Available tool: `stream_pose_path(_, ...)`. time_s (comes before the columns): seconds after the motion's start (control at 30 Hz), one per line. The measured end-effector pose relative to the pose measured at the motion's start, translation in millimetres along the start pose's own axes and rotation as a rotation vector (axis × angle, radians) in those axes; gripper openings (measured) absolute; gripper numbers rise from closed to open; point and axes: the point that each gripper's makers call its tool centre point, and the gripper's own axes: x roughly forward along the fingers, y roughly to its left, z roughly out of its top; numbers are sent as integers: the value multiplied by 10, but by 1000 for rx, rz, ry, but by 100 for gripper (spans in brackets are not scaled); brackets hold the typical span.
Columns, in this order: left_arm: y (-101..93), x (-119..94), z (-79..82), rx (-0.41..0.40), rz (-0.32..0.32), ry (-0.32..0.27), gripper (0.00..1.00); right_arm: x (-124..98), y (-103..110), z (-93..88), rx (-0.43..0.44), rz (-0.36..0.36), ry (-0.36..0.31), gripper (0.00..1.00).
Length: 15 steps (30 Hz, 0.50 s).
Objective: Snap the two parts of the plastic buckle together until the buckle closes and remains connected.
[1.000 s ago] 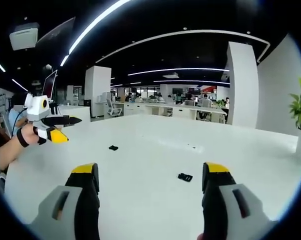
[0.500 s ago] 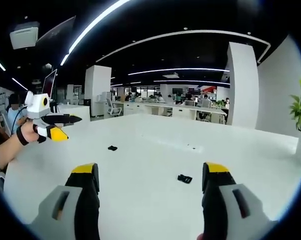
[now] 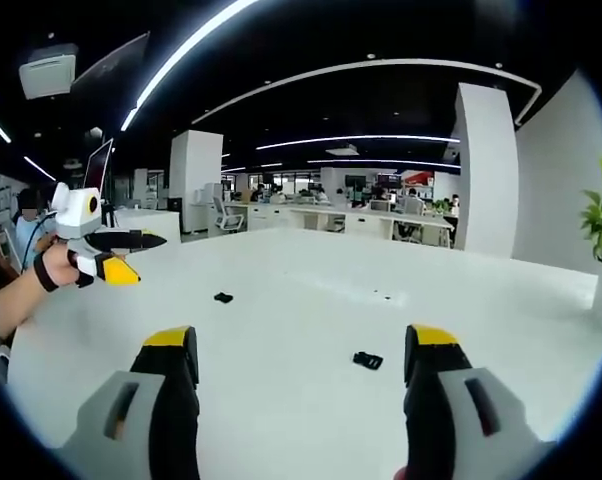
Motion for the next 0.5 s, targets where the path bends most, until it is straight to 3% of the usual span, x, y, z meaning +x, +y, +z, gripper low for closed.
stream_pose_path(0.5,58,41,-27,-18,6,11,89,74,-49,-16,10,11,13,84)
